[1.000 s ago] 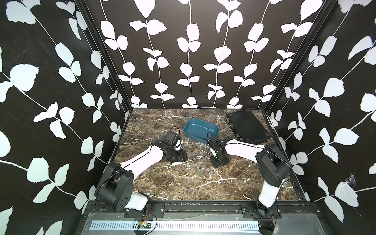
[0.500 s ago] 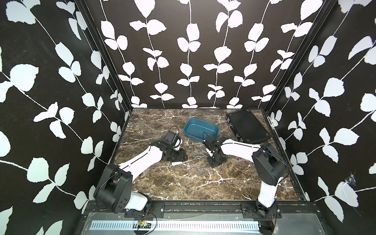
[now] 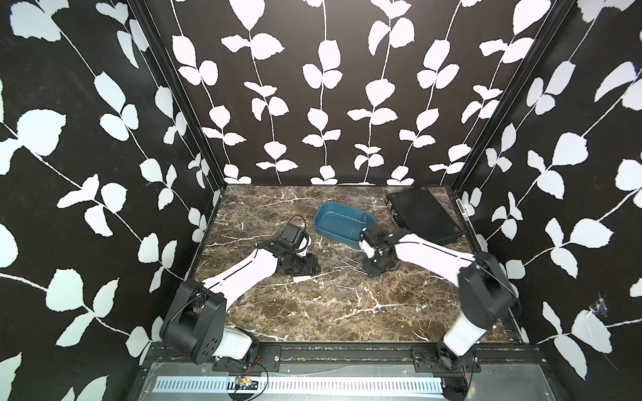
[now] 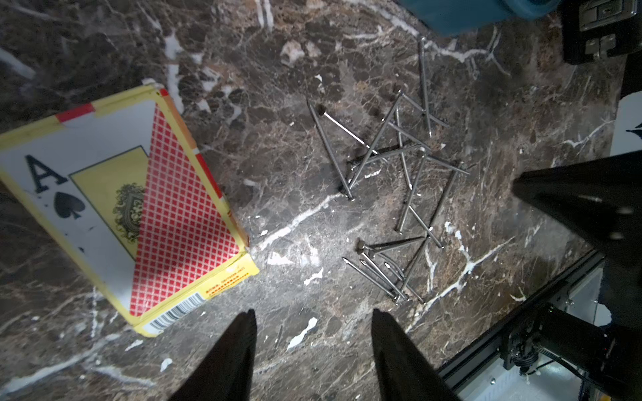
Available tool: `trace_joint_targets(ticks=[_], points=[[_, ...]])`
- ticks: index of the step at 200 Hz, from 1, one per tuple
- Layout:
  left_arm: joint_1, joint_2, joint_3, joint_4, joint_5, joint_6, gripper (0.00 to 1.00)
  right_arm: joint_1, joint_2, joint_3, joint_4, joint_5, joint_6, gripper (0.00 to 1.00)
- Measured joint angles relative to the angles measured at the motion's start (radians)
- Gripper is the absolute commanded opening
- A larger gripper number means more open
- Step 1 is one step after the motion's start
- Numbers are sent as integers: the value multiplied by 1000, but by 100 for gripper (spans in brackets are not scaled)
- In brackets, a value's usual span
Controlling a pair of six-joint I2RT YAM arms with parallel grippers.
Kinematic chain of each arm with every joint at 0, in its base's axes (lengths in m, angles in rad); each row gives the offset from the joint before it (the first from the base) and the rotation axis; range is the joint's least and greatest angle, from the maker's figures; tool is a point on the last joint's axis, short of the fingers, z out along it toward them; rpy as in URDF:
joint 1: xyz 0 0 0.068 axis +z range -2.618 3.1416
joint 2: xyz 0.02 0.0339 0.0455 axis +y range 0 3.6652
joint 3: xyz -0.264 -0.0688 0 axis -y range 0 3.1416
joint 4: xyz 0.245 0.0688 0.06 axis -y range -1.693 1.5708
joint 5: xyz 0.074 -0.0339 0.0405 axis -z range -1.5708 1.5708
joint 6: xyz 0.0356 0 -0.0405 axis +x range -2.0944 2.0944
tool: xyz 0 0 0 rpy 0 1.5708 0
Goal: Put the nails on the desktop into the storage box
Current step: Pick up the nail from the center of the board.
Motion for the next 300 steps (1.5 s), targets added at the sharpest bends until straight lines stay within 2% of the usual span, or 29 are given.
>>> trace_joint_targets(ticks=[37, 79, 126, 171, 206, 246, 271, 300], points=[[0, 0, 13, 21, 27, -6, 55, -117, -80, 2, 84, -219, 39, 0], [0, 7, 68, 87, 103, -50, 55, -121, -24, 14, 243, -468, 149, 0], [0, 48, 155, 171, 191, -97, 54, -116, 26, 14, 463, -598, 333, 0], [16, 89, 177, 243, 259, -143, 51, -108, 37, 14, 624, -677, 459, 0], [24, 98, 230, 217, 281, -84, 53, -107, 52, 30, 628, -678, 529, 0], [24, 10, 216, 154, 162, 81, 61, -108, 77, 37, 621, -642, 649, 0], [24, -84, 196, 124, 74, 187, 62, -109, 89, 52, 590, -624, 709, 0], [24, -55, 230, 92, 58, 239, 61, -110, 93, 74, 564, -613, 758, 0]])
